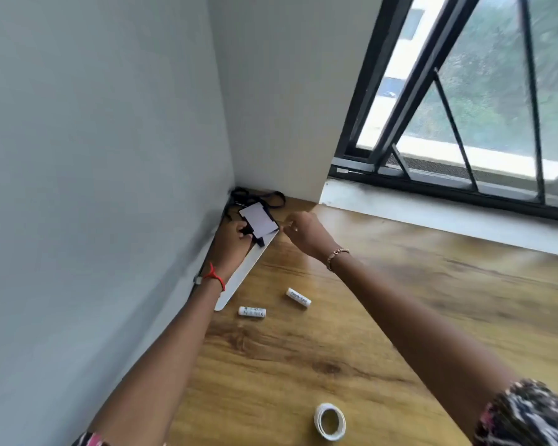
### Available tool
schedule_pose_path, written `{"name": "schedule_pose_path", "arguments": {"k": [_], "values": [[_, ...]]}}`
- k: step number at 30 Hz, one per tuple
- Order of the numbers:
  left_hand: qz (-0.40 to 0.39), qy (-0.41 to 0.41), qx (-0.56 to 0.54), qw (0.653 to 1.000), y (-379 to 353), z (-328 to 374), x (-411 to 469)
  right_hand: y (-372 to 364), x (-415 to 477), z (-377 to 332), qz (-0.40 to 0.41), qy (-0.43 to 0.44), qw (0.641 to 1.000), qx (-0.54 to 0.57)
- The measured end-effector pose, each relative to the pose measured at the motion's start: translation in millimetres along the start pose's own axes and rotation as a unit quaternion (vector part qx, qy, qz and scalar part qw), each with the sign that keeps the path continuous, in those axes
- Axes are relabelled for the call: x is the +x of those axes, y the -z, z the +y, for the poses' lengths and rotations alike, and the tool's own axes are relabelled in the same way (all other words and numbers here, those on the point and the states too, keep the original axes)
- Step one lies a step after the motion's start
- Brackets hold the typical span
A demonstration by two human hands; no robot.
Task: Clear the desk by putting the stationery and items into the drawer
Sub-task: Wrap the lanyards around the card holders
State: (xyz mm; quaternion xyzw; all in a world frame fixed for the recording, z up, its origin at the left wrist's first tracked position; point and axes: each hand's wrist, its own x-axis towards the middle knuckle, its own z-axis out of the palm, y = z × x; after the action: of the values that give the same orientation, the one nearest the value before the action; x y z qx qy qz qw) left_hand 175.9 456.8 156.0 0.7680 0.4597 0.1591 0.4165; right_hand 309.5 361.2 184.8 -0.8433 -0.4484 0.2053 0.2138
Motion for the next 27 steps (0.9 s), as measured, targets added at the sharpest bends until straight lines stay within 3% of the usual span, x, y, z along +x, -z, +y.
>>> {"name": "schedule_pose_path", "arguments": {"k": [4,7,13,18,21,27], "values": [[0.014,0.027,-0.047,0.998,-1.8,3.2,16.0,-9.5,30.8,-9.9,-0.041,-0.033,0.998,-0.03],[0.007,0.073,-0.107,0.991,-6.8,0.5,24.9,-20.7,47.9,-10.3,-0.078,-0.073,0.994,0.01],[0.012,0.157,-0.319,0.935,-11.0,5.6,28.8,-33.9,59.5,-11.0,-0.019,-0.112,0.983,0.145],[0.063,0.152,-0.412,0.896,-1.9,23.2,24.4,-16.7,47.5,-15.4,0.039,-0.121,0.931,0.341],[0.043,0.16,-0.465,0.869,9.3,38.1,14.5,1.9,31.8,-20.7,0.06,-0.117,0.901,0.413],[-0.047,0.087,-0.461,0.882,33.6,73.5,-17.1,47.5,-13.9,-18.1,0.083,-0.05,0.885,0.454]]}}
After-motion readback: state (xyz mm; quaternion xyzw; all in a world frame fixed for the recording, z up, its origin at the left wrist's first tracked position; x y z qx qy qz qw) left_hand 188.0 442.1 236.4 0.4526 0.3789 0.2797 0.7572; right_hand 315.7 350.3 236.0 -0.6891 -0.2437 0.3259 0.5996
